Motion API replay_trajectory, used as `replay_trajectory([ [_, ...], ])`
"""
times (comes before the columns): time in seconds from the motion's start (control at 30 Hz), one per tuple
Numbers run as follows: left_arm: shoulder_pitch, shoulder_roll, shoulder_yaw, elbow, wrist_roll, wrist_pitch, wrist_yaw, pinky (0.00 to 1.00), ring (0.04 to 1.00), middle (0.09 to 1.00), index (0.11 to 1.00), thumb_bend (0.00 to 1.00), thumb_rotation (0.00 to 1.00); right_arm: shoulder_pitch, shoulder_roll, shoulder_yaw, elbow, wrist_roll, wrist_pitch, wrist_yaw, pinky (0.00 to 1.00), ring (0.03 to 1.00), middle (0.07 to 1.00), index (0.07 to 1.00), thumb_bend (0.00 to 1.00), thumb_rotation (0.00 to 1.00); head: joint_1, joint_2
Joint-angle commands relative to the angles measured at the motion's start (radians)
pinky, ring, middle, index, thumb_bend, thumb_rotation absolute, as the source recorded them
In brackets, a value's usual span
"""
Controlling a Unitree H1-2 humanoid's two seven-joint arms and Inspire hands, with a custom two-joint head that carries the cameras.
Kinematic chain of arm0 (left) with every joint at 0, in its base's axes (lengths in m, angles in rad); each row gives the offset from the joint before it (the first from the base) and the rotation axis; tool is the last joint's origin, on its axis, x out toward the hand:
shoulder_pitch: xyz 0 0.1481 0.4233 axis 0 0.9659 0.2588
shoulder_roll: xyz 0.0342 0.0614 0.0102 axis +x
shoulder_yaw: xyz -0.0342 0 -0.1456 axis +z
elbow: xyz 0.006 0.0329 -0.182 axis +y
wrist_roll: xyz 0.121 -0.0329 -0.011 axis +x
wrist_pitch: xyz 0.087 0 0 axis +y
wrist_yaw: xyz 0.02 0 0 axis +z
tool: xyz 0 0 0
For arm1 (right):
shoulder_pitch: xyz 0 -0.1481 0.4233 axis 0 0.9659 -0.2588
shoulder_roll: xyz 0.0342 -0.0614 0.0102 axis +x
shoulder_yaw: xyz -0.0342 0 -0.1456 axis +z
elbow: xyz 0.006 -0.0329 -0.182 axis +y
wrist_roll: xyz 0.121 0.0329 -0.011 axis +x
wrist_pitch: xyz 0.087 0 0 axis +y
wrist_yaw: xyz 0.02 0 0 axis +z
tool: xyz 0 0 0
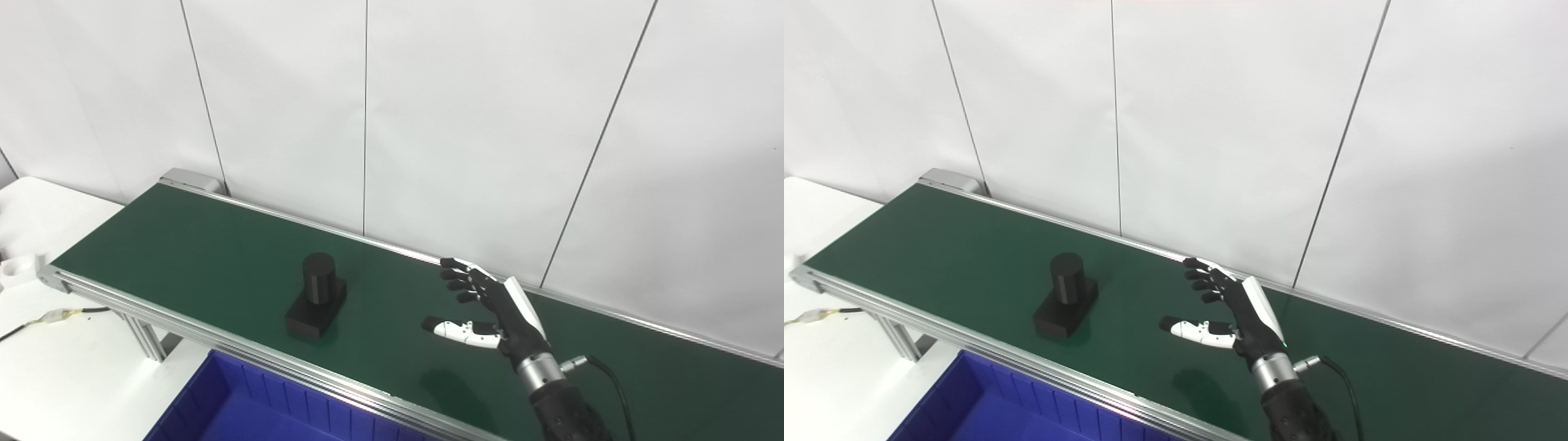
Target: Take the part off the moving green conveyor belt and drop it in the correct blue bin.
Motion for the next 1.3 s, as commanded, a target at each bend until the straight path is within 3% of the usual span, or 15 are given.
replay_trajectory([
  [0.0,-0.002,-0.004,-0.007,-0.027,0.004,-0.039,-0.014,0.63,0.698,0.745,0.774,0.88,0.55,-0.058,0.027,0.003,-0.005,0.005,-0.066,-0.02,0.72,0.774,0.79,0.829,0.67,0.27,0.001,0.001],
  [0.2,-0.002,-0.001,-0.024,-0.026,0.02,-0.039,0.001,0.62,0.682,0.734,0.763,0.88,0.55,-0.086,0.043,0.015,0.036,0.002,-0.054,-0.012,0.72,0.783,0.804,0.833,0.66,0.23,0.006,0.002],
  [0.4,0.0,-0.001,-0.044,-0.028,0.034,-0.039,0.017,0.63,0.7,0.749,0.765,0.88,0.56,-0.126,0.07,0.016,0.13,0.012,-0.086,-0.018,0.73,0.786,0.802,0.828,0.67,0.2,0.014,0.004],
  [0.7,0.005,-0.014,-0.061,-0.028,0.068,-0.039,0.097,0.62,0.716,0.76,0.779,0.88,0.58,-0.173,0.093,0.028,0.23,-0.005,-0.136,-0.037,0.72,0.782,0.808,0.83,0.67,0.18,0.011,0.002],
  [1.27,0.015,-0.023,-0.101,-0.042,0.064,-0.039,0.183,0.64,0.699,0.741,0.77,0.82,0.6,-0.288,0.131,0.015,0.466,0.0,-0.182,-0.078,0.73,0.794,0.819,0.839,0.68,0.16,0.02,0.002],
])
